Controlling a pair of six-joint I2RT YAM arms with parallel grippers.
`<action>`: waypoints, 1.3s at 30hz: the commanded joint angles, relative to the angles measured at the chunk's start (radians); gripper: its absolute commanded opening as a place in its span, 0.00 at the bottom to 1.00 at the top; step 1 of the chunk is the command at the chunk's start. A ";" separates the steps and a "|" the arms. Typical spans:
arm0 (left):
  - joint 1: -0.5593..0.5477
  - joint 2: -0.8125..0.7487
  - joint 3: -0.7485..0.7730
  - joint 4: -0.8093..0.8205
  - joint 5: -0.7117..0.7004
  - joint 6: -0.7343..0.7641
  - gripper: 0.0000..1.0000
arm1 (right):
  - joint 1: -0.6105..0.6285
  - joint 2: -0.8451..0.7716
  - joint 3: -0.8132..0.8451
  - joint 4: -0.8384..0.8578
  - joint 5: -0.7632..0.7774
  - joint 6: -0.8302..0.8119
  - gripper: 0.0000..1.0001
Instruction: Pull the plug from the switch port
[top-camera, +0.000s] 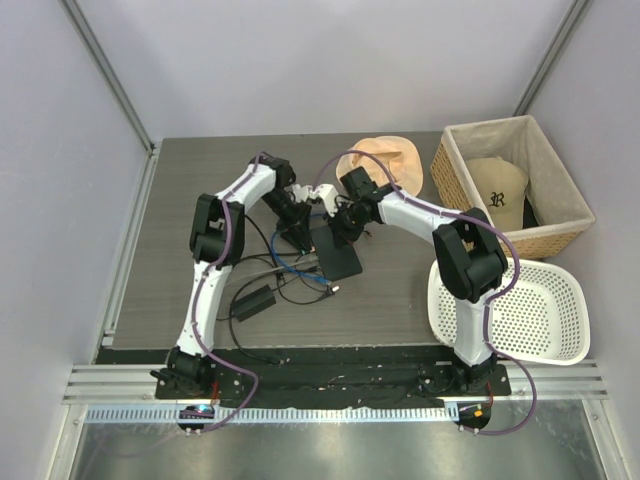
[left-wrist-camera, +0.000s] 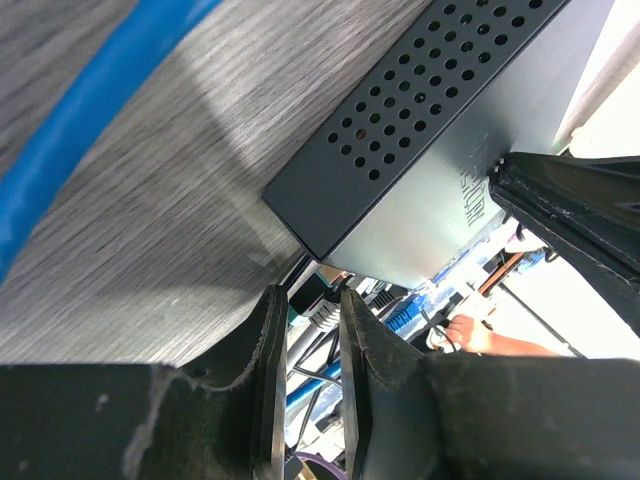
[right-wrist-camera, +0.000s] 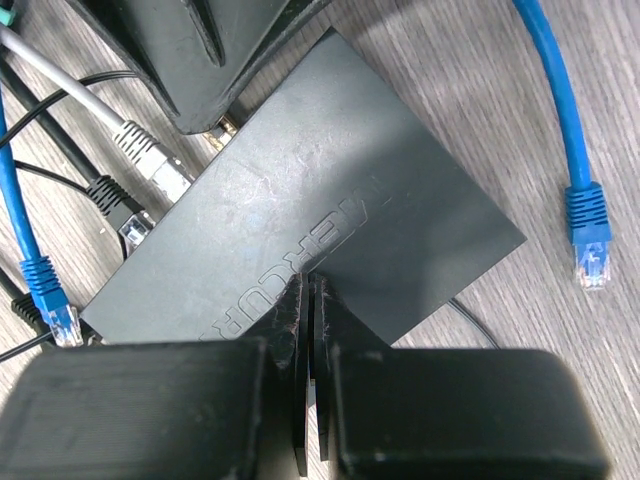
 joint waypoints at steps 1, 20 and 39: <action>0.016 0.027 0.005 0.095 -0.078 0.007 0.00 | 0.008 0.124 -0.093 -0.130 0.162 -0.015 0.01; 0.105 -0.024 0.042 0.075 -0.099 0.067 0.00 | 0.041 0.132 -0.107 -0.116 0.223 -0.031 0.01; 0.156 -0.461 -0.372 0.052 -0.277 0.656 0.41 | 0.019 0.166 -0.069 -0.133 0.200 0.014 0.01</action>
